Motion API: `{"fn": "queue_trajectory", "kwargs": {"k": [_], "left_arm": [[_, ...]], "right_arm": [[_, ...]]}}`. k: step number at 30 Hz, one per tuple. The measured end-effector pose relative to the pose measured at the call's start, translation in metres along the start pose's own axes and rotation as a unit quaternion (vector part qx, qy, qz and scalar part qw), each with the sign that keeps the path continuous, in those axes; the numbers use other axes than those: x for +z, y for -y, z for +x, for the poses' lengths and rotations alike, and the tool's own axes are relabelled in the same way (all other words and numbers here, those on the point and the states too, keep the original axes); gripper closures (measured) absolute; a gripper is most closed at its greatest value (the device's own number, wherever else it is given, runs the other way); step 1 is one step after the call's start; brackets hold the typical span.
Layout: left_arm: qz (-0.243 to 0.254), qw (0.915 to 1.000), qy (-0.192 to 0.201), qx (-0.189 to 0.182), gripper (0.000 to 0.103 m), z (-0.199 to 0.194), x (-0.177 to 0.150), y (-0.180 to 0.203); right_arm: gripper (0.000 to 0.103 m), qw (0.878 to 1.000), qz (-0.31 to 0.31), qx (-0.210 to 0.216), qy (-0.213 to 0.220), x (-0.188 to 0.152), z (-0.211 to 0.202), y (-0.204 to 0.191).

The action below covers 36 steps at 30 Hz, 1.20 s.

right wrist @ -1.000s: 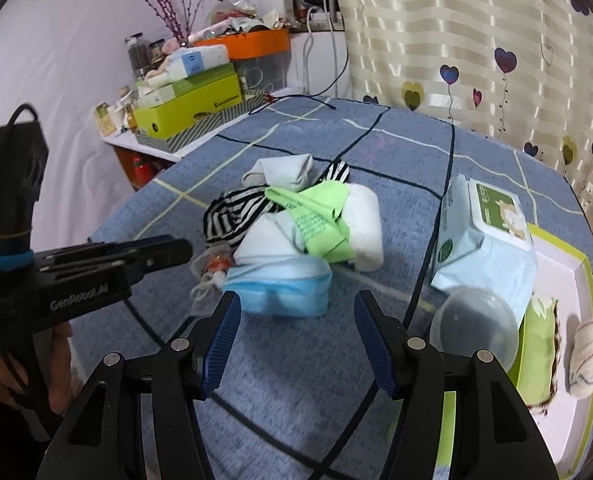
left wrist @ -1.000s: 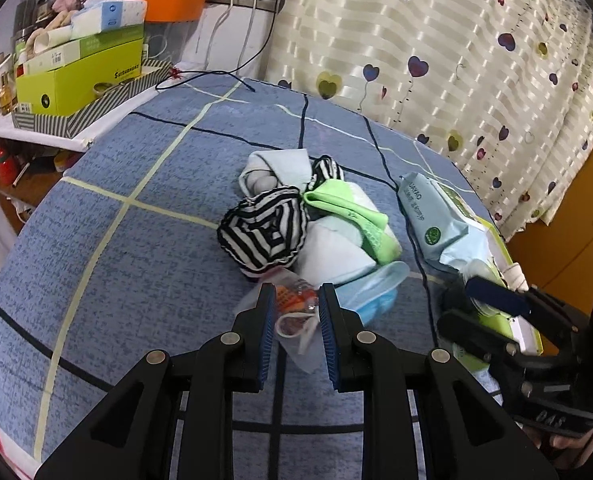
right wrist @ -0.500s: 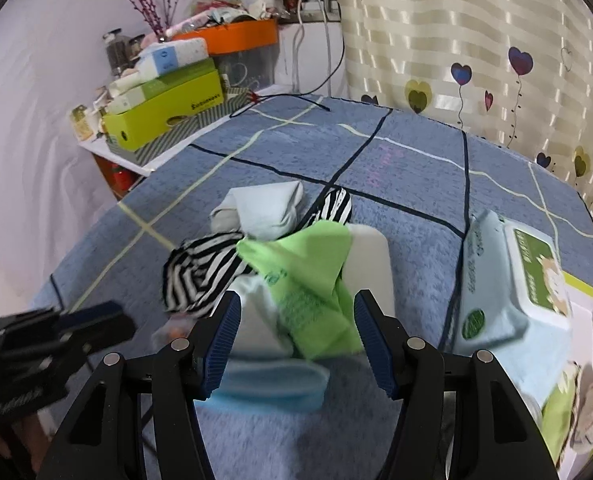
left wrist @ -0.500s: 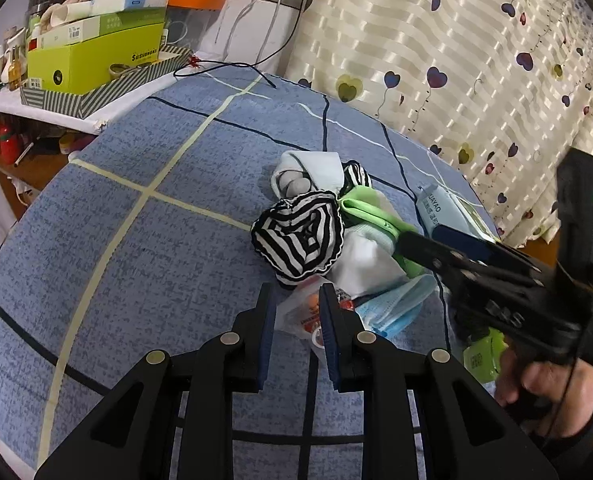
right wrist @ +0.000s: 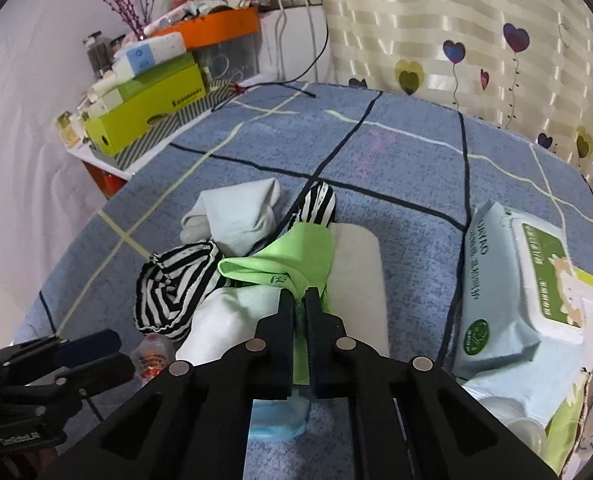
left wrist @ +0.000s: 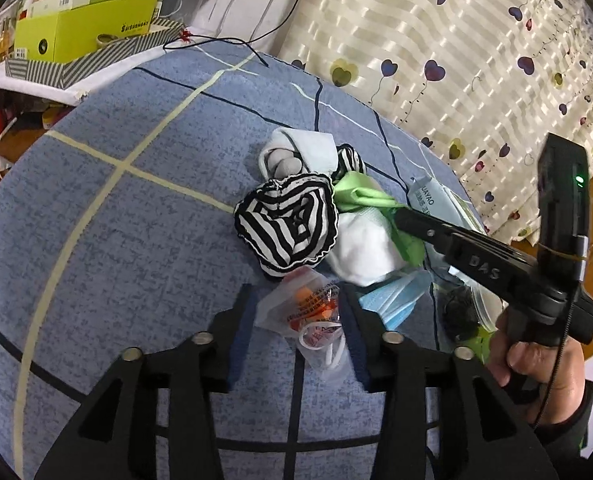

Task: Organize soft objects
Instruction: 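Grasp the mesh bag with the left tool while the right tool grasps the green cloth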

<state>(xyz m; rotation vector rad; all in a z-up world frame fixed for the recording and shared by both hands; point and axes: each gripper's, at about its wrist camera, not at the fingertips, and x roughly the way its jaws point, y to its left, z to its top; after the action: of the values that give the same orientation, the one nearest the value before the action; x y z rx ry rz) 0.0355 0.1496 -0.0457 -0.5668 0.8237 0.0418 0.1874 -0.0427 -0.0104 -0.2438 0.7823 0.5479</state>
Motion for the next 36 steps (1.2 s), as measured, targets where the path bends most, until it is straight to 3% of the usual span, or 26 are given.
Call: {"fn": "queue_trajectory", "kwargs": {"k": [10,13,18,23,28,36], "left_arm": [[-0.02,0.9993,-0.029,0.013,0.055,0.017,-0.005,0.003],[-0.009,0.9992,-0.027,0.029,0.046,0.019,-0.006,0.006],[0.01,0.9982,-0.038,0.045,0.046,0.025,-0.009,0.013],[0.01,0.9984,-0.039,0.038,0.046,0.027,-0.011,0.018],[0.021,0.999,-0.034,0.021,0.074,0.026,-0.014,0.025],[0.026,0.9992,-0.002,0.031,0.08,0.0,-0.012,0.026]], "right_arm": [[0.098,0.999,0.002,0.013,0.042,-0.01,-0.047,0.001],[0.098,0.999,0.0,0.017,0.047,-0.013,-0.054,0.001],[0.098,0.998,-0.004,0.02,0.051,-0.016,-0.059,-0.002],[0.098,0.998,-0.007,0.02,0.055,-0.02,-0.066,-0.004],[0.098,0.998,-0.007,0.018,0.062,-0.023,-0.075,-0.004],[0.098,0.997,-0.011,0.016,0.078,-0.029,-0.095,-0.005]]}}
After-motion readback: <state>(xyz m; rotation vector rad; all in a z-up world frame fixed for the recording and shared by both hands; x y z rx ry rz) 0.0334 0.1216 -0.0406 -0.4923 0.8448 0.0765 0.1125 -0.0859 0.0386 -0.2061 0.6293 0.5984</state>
